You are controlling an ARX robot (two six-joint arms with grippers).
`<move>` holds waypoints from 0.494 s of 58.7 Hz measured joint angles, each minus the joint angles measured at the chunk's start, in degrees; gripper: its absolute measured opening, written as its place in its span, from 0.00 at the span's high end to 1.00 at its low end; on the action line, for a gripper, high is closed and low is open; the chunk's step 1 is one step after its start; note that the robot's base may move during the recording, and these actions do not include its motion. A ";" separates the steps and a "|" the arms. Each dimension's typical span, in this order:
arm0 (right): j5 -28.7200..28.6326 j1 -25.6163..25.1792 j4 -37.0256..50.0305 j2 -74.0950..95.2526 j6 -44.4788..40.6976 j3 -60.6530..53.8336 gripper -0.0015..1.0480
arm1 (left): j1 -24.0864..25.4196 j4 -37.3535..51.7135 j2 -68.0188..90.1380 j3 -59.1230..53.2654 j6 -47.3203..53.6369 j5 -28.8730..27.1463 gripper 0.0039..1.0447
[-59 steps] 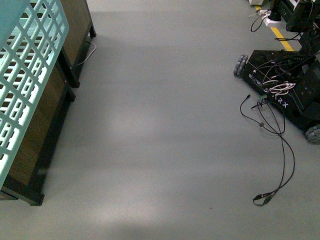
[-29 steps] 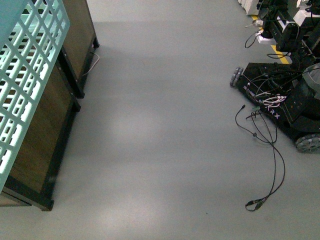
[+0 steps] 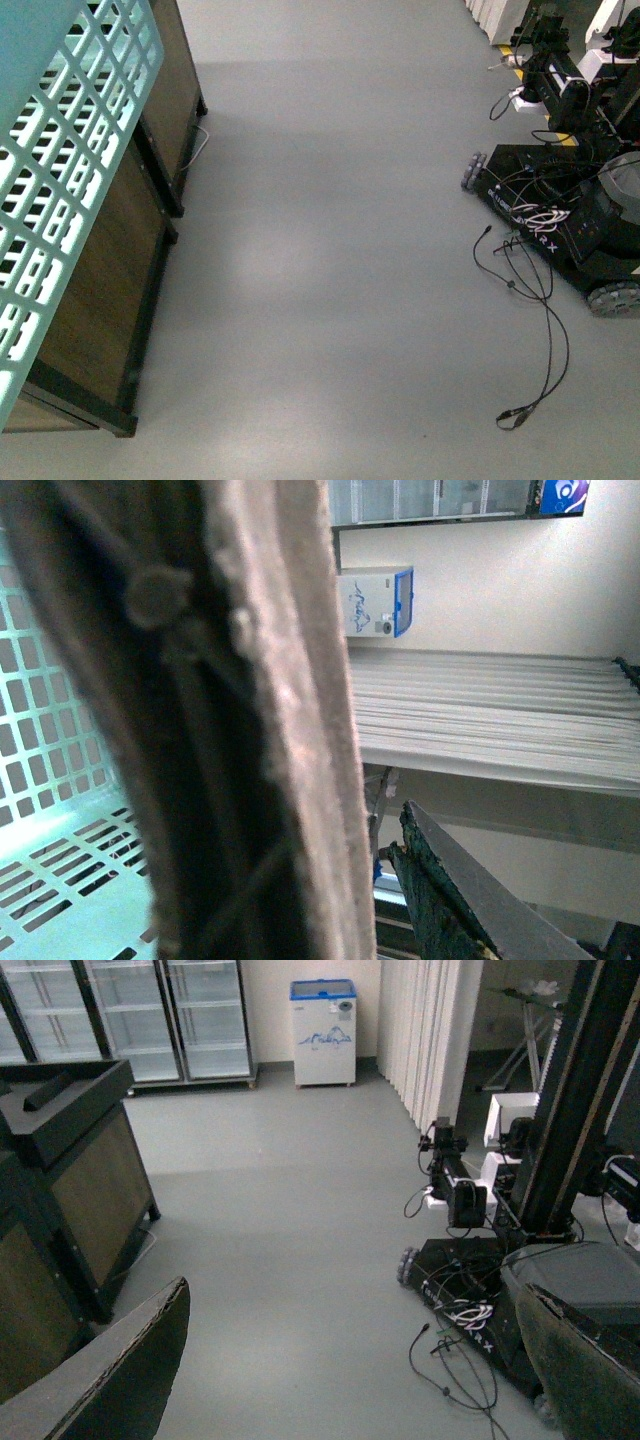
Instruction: Pick lemon and mango into basket
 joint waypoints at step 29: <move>-0.13 0.00 -0.02 -0.02 0.00 0.00 0.08 | 0.22 -0.02 0.09 0.04 0.76 -1.22 0.74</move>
